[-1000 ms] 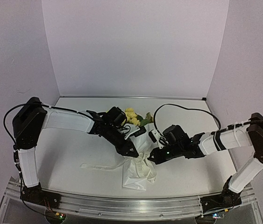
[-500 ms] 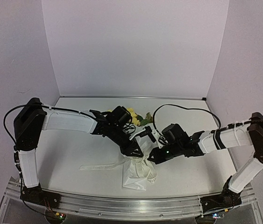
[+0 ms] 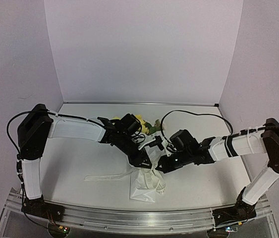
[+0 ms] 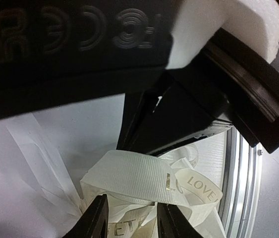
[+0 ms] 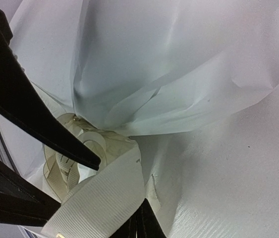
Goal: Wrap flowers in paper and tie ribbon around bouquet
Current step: Cross the half-tied ribbon over the folded bouquet.
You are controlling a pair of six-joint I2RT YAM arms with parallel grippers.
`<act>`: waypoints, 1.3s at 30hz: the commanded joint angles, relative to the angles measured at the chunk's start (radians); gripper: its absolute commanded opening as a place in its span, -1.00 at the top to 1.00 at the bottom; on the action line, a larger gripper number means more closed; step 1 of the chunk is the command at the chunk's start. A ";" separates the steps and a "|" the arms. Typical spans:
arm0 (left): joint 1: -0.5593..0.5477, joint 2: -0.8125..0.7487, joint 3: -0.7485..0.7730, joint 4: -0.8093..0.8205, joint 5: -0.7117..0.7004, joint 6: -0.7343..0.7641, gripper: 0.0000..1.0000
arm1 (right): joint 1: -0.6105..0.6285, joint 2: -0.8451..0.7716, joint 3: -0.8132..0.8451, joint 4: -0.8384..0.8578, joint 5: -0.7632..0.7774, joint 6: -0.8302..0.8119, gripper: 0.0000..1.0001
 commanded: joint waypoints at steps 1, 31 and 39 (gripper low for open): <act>-0.005 -0.007 0.020 0.015 0.004 -0.001 0.28 | 0.006 0.014 0.047 0.001 -0.001 0.000 1.00; -0.018 -0.040 -0.036 0.145 -0.060 -0.083 0.99 | 0.016 -0.009 0.067 -0.098 0.041 -0.019 1.00; 0.001 -0.121 -0.127 0.225 -0.118 -0.124 1.00 | 0.016 -0.026 0.056 -0.101 0.059 -0.022 0.98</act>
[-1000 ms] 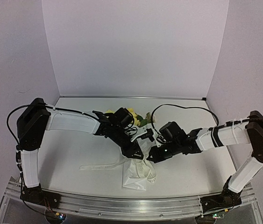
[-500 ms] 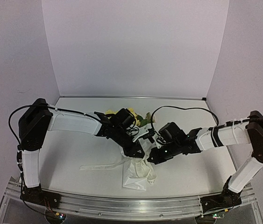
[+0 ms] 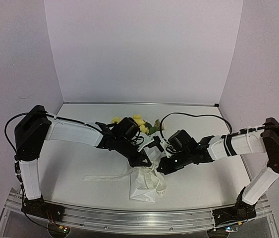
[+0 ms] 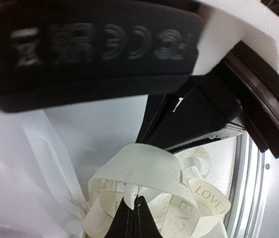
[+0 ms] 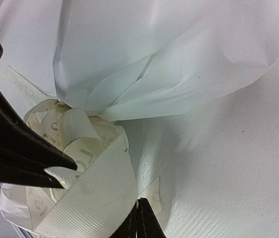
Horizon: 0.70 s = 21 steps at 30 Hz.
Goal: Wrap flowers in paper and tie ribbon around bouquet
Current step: Cross the half-tied ribbon over the folded bouquet.
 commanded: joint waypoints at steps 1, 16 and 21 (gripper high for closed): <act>0.019 -0.097 -0.038 0.084 -0.046 -0.033 1.00 | 0.005 -0.037 0.023 0.000 0.027 -0.013 0.95; 0.053 -0.139 -0.098 0.136 -0.048 -0.084 1.00 | 0.005 -0.129 -0.019 -0.035 0.087 -0.003 0.31; 0.065 -0.157 -0.127 0.166 -0.042 -0.126 1.00 | 0.038 -0.174 -0.010 -0.101 0.077 -0.037 0.25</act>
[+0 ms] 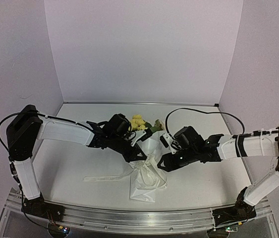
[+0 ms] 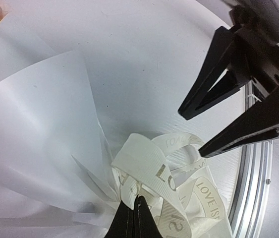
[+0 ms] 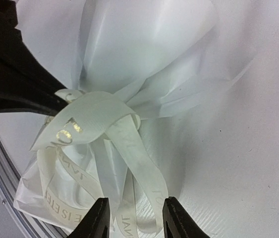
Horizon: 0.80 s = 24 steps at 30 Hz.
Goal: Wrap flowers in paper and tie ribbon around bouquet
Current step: Cross the half-tied ribbon over the folded bouquet.
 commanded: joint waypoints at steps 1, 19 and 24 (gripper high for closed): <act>0.018 -0.071 -0.025 0.064 0.006 -0.044 0.99 | 0.049 -0.053 0.016 -0.077 0.030 -0.057 0.24; 0.043 -0.104 -0.064 0.078 0.049 -0.056 1.00 | 0.133 0.128 0.203 -0.182 0.066 -0.148 0.18; 0.048 -0.108 -0.069 0.080 0.050 -0.054 1.00 | 0.138 0.182 0.233 -0.159 0.052 -0.136 0.27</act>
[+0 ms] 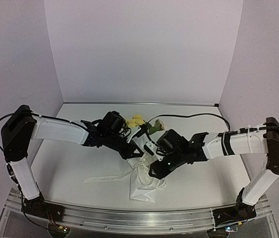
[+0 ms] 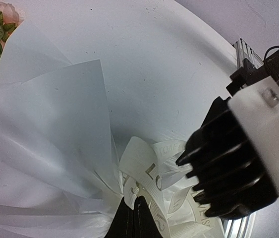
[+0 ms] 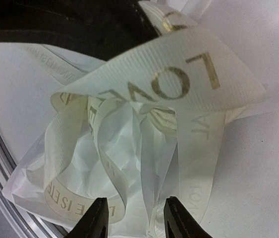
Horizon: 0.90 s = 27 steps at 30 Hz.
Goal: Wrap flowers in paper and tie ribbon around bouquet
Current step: Cross the half-tied ribbon over the folded bouquet.
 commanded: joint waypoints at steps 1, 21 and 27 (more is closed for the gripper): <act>0.013 -0.051 -0.014 0.032 0.019 -0.004 1.00 | 0.014 0.037 0.052 0.013 0.006 0.000 0.28; 0.049 -0.133 -0.136 0.114 -0.002 -0.062 1.00 | 0.018 -0.056 0.022 -0.047 0.109 -0.002 1.00; 0.053 -0.154 -0.169 0.121 -0.027 -0.078 1.00 | 0.016 -0.098 0.021 -0.153 0.218 -0.029 1.00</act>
